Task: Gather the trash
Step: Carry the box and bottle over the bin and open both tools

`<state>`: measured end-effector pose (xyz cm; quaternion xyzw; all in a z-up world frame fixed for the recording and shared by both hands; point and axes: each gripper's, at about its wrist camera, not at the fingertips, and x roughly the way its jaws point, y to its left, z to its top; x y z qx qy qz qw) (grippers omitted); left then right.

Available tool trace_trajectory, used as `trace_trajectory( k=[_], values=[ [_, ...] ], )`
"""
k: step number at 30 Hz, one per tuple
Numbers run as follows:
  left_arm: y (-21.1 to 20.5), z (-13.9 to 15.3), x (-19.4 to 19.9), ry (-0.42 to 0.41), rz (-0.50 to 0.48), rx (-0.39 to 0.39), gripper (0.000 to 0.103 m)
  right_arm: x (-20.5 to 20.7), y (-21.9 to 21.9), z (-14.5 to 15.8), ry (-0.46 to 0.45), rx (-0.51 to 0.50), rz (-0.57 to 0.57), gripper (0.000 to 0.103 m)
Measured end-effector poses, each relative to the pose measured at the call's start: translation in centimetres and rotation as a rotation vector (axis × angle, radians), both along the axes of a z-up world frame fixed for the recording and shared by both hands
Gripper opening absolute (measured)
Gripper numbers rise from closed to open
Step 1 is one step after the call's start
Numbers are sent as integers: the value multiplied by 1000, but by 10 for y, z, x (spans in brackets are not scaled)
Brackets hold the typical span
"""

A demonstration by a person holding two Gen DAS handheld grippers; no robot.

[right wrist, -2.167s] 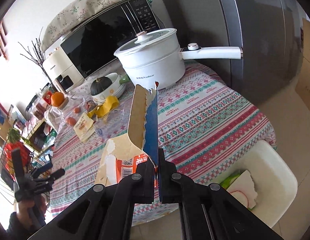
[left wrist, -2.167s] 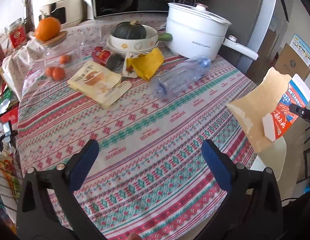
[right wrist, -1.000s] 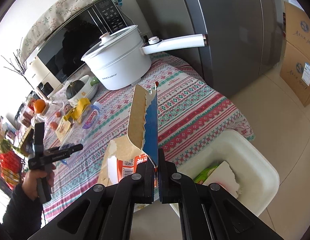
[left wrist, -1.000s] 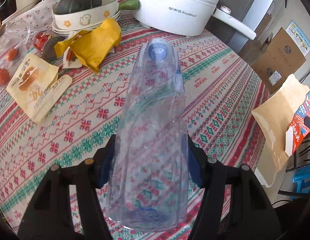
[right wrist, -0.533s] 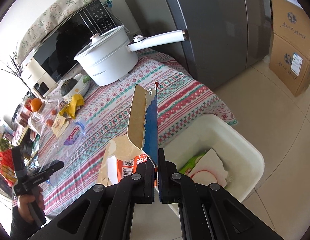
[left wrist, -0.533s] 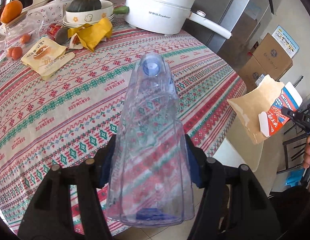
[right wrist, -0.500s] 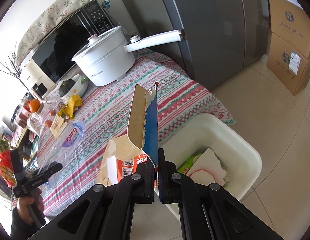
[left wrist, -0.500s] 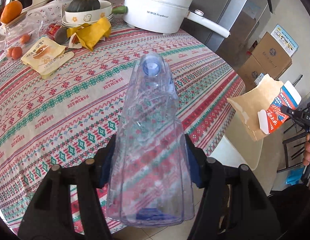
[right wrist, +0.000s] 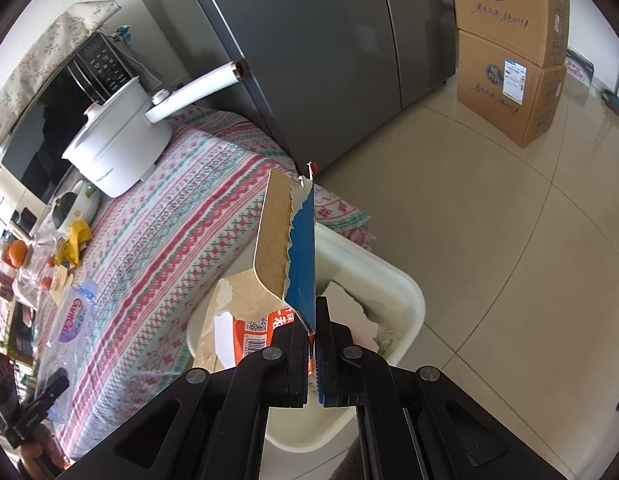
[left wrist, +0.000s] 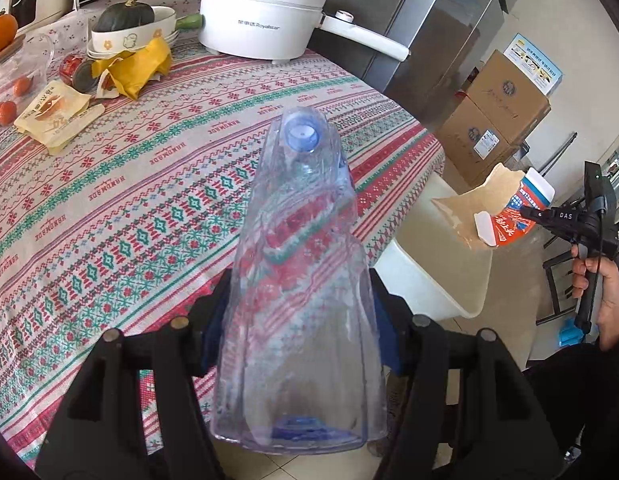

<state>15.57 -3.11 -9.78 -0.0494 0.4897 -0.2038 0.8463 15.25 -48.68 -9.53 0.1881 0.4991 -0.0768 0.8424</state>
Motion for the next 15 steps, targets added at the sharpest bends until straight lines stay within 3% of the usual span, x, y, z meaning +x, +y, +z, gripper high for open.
trace_trajectory(
  k=[7, 10, 12, 15],
  values=[
    [-15, 2, -6, -4, -48, 2, 63, 2, -8, -17, 68, 11, -54, 8],
    [-22, 3, -5, 7, -49, 5, 63, 0, -15, -18, 73, 49, -78, 22],
    [-29, 4, -4, 8, -59, 3, 63, -3, -15, -15, 63, 45, -81, 42],
    [-45, 8, -3, 2, -90, -1, 63, -7, -15, -12, 52, 16, -70, 47]
  ],
)
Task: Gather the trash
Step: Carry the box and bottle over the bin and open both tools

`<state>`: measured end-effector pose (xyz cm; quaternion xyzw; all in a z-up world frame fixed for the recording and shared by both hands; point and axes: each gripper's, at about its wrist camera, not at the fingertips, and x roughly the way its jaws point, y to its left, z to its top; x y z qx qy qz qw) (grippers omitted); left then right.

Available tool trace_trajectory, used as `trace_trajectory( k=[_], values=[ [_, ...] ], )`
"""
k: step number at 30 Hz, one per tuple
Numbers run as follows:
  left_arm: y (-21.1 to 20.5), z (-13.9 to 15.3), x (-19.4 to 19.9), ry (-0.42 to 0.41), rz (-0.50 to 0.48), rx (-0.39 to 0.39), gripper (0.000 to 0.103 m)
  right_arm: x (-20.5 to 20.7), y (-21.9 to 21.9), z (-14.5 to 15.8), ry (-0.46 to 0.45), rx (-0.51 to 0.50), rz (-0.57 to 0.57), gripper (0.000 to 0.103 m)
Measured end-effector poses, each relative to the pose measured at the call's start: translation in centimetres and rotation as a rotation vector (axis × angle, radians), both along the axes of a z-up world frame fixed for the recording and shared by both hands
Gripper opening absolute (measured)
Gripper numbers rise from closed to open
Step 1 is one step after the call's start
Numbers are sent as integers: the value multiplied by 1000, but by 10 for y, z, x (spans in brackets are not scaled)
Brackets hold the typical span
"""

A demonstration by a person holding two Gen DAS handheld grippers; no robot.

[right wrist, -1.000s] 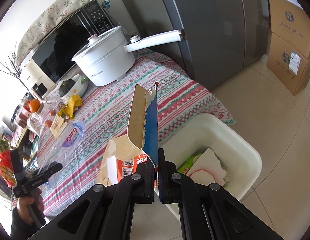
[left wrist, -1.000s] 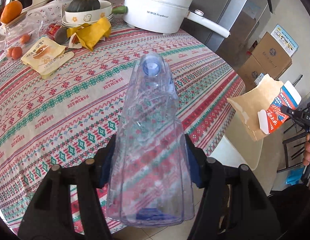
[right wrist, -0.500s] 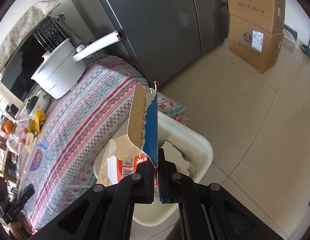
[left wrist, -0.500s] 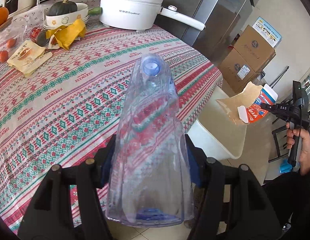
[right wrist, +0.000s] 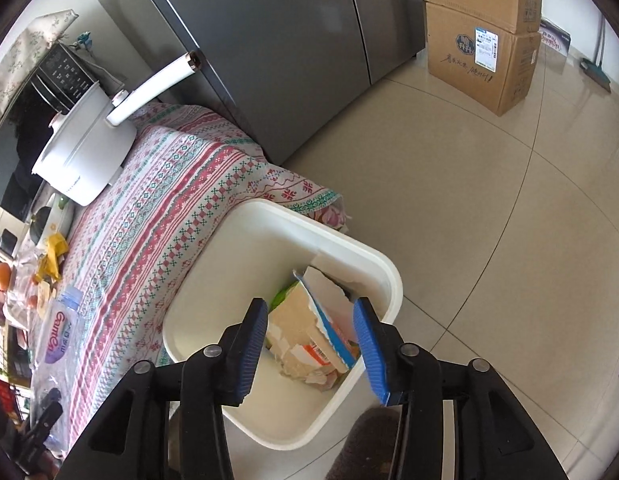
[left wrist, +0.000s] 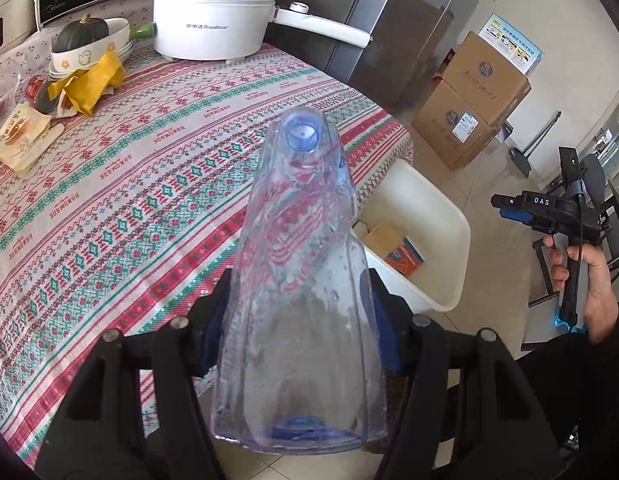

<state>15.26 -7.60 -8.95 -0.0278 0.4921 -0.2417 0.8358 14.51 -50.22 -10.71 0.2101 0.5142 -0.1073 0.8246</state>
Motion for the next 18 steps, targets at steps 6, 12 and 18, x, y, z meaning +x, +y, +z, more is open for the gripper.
trace_trajectory(
  k=[6, 12, 18],
  values=[
    [-49, 1, 0, 16, -88, -1, 63, -12, -17, 2, -6, 16, -24, 50],
    [-104, -18, 1, 66, -176, 20, 63, -25, -28, 10, -28, 18, -41, 52],
    [-141, -42, 10, 126, -218, 22, 63, -31, -36, 13, -32, 19, -46, 55]
  ],
)
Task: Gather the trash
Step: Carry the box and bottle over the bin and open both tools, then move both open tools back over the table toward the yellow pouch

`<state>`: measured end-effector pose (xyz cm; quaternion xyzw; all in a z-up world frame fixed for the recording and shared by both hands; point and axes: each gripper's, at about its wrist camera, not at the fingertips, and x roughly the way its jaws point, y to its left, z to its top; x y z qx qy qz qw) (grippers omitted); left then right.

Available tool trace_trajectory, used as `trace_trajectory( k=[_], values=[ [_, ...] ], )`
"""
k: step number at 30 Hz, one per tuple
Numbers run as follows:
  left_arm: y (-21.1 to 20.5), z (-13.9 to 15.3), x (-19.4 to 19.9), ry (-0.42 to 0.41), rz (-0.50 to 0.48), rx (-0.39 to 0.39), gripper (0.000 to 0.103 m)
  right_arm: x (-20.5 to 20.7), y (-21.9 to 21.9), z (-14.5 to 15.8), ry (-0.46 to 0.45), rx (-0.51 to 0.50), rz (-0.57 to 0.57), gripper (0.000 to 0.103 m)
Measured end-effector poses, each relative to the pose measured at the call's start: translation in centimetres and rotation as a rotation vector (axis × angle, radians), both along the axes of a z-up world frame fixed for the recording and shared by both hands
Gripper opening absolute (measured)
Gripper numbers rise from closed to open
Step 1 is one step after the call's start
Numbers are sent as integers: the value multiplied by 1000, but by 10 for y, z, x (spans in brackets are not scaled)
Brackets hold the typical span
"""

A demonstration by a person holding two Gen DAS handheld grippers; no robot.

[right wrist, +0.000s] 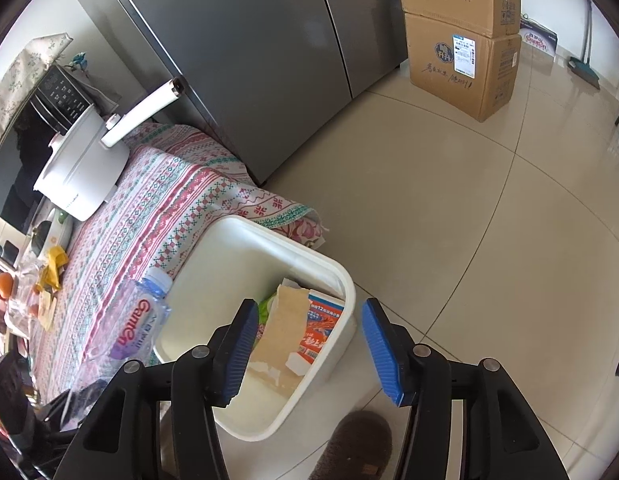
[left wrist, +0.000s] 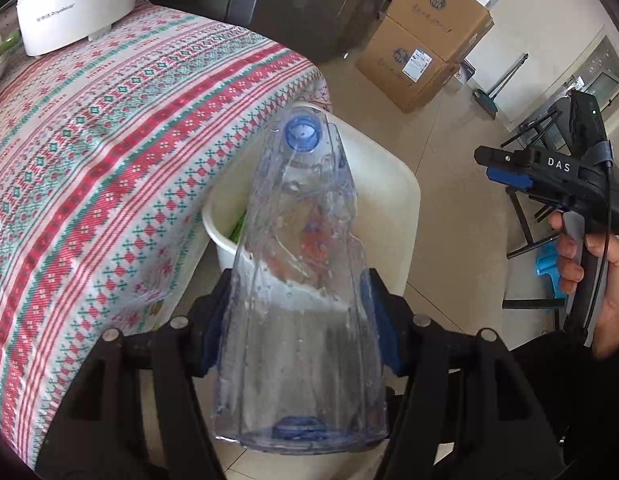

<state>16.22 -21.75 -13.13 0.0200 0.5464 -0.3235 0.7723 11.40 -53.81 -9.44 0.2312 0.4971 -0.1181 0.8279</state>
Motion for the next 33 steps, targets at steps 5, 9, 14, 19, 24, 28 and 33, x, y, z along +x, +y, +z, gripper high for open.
trace_trajectory(
  k=[5, 9, 14, 19, 24, 28, 33],
  values=[
    [-14, -5, 5, -65, -25, -37, 65, -3, -3, -1, 3, -1, 0, 57],
    [-7, 4, 15, -74, 45, -47, 94, -3, -3, -2, 6, 2, -2, 62],
    [20, 25, 16, -127, 99, -23, 99, 4, 6, -1, 15, 1, 8, 64],
    [60, 41, 17, -162, 167, 28, 102, 17, 30, 11, 4, -10, 32, 67],
    [115, 63, 23, -177, 266, 55, 102, 44, 74, 33, -46, -15, 85, 74],
    [170, 82, 28, -188, 374, 56, 102, 73, 131, 45, -64, -49, 167, 77],
    [235, 100, 38, -228, 500, 114, 102, 102, 211, 50, -86, -73, 295, 78]
  ],
)
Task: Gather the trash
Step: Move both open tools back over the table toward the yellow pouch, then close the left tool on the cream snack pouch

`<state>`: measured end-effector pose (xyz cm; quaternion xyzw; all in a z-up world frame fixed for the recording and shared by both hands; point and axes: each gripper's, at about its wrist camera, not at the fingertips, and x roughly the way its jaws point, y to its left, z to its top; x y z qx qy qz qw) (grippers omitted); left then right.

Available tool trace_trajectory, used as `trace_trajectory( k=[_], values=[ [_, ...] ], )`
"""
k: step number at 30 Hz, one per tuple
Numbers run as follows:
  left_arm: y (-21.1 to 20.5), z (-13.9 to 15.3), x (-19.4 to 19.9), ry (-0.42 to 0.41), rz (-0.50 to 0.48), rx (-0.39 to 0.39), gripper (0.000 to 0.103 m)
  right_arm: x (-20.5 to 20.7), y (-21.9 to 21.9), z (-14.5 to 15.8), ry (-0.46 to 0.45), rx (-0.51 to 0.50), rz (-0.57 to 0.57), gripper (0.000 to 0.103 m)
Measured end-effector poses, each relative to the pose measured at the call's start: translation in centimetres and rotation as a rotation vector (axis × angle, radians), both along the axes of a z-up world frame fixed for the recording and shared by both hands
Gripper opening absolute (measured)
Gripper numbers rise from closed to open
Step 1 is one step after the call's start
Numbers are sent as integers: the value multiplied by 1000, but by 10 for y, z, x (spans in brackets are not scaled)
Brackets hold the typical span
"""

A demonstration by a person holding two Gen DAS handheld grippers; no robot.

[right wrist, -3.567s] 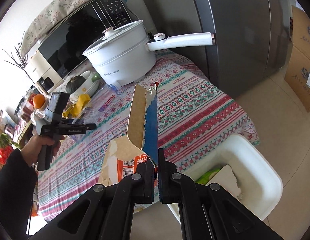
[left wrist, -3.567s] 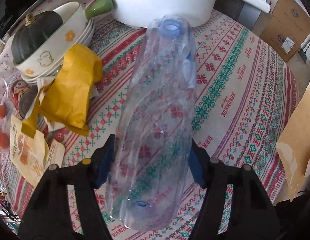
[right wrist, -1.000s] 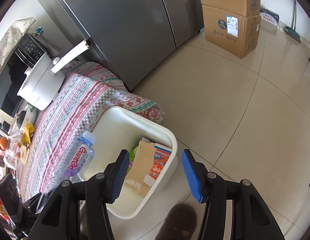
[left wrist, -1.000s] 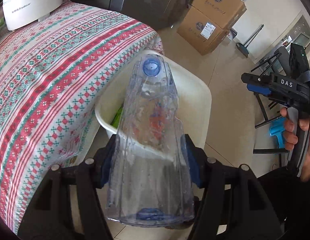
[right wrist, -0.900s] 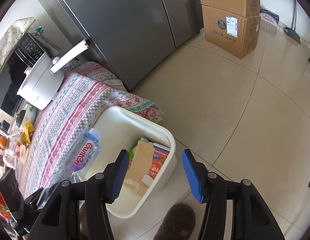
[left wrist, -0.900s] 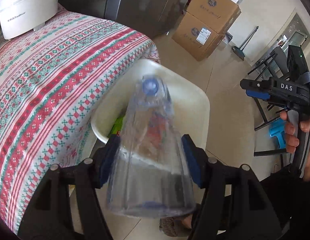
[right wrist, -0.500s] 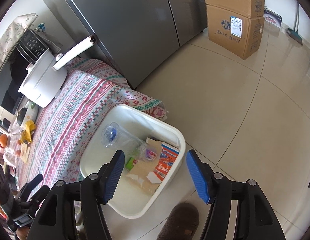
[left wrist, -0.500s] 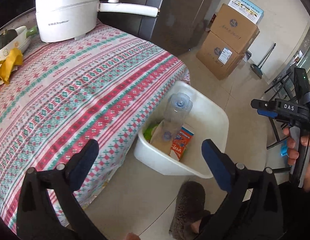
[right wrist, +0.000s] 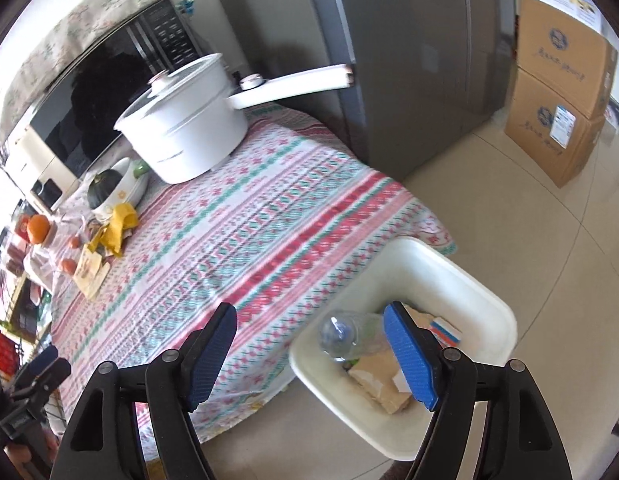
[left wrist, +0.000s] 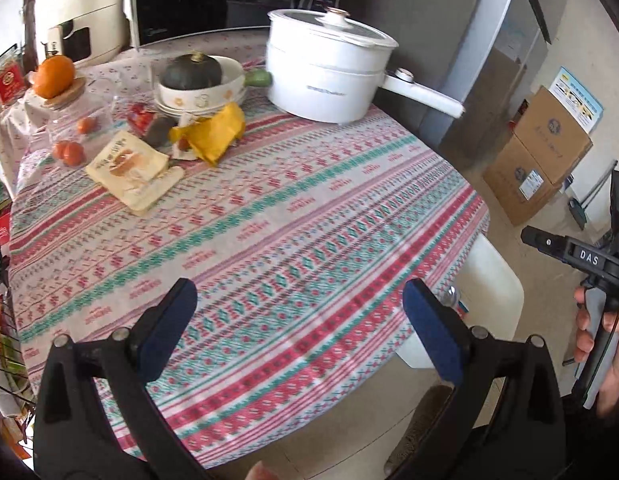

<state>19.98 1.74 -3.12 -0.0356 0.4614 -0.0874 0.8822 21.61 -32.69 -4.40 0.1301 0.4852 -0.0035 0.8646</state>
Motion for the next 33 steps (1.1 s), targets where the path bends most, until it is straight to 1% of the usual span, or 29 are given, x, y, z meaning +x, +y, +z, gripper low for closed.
trace_trajectory(
  k=[2, 4, 7, 10, 11, 13, 15, 17, 19, 22, 24, 26, 27, 29, 30, 31, 32, 33],
  values=[
    [26, 3, 2, -21, 55, -7, 102, 6, 32, -1, -11, -29, 58, 79],
    [49, 2, 1, -49, 111, -17, 102, 10, 60, -5, -17, -80, 111, 80],
    [80, -8, 1, -41, 195, -1, 102, 12, 91, -14, -33, -144, 188, 80],
    [106, -17, 2, -31, 262, -25, 102, 12, 108, -24, -48, -187, 228, 80],
    [114, -20, 1, -36, 287, -22, 102, 13, 110, -27, -56, -192, 233, 80],
    [127, -27, 10, -28, 331, 8, 102, 16, 113, -36, -58, -201, 227, 81],
    [136, -29, 27, -36, 333, 14, 102, 26, 116, -44, -29, -193, 226, 81],
    [143, -29, 44, -54, 323, 4, 102, 38, 122, -49, -11, -189, 259, 81],
    [150, -33, 60, -75, 320, -4, 102, 50, 134, -51, -16, -243, 292, 81],
    [161, -46, 86, -55, 327, -3, 102, 67, 156, -51, -49, -290, 345, 81],
    [170, -61, 105, -5, 337, -41, 102, 77, 170, -49, -74, -296, 368, 81],
    [182, -76, 120, 15, 390, -104, 102, 88, 184, -48, -99, -287, 395, 81],
    [188, -83, 125, 13, 425, -158, 101, 92, 190, -47, -116, -282, 403, 81],
    [197, -98, 130, 15, 475, -285, 95, 101, 201, -49, -146, -257, 420, 81],
    [198, -105, 133, 23, 483, -324, 91, 106, 206, -51, -151, -244, 429, 81],
    [198, -112, 135, 39, 480, -345, 86, 109, 210, -54, -154, -235, 441, 81],
    [195, -118, 137, 52, 476, -355, 84, 113, 215, -57, -156, -232, 456, 81],
    [189, -115, 135, 6, 474, -318, 85, 118, 219, -59, -159, -238, 468, 81]
  ],
)
